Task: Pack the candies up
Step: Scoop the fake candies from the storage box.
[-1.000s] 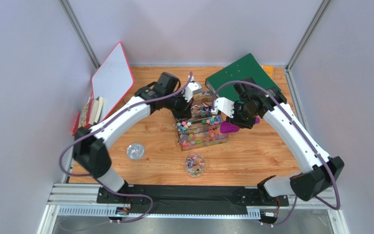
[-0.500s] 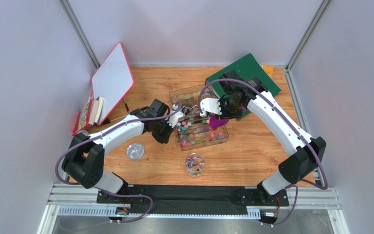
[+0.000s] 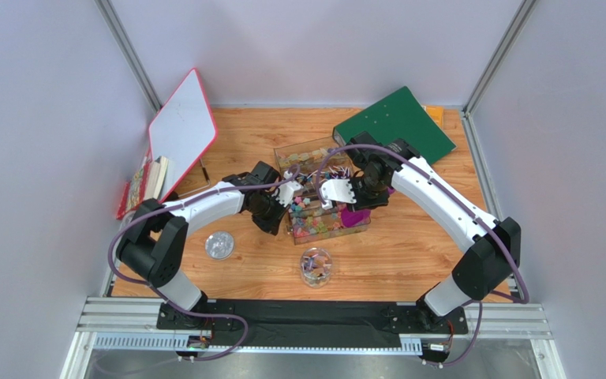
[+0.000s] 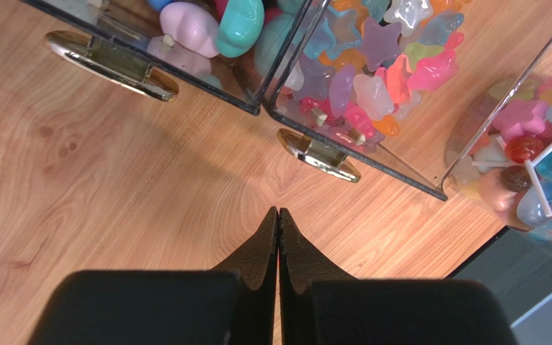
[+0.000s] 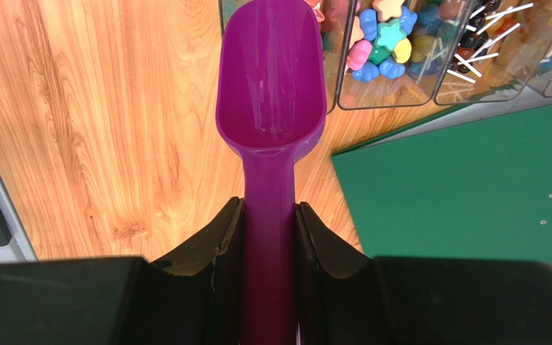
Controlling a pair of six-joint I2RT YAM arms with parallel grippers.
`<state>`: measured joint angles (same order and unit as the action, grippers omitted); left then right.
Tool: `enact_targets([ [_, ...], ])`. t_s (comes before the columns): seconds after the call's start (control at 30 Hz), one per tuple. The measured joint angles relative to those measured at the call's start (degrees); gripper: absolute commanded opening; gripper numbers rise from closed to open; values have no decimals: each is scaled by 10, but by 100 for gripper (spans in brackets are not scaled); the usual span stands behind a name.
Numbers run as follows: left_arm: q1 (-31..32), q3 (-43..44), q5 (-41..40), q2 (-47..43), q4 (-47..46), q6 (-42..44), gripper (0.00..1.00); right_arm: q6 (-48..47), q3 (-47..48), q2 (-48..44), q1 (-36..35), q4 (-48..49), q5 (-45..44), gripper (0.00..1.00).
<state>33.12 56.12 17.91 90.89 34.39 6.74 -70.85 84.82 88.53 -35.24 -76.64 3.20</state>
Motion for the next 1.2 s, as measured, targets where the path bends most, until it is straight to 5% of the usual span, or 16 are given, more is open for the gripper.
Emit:
enact_targets([
  [1.2,-22,27,59,73,-24,-39,0,-59,90,200,-42,-4,-26,0],
])
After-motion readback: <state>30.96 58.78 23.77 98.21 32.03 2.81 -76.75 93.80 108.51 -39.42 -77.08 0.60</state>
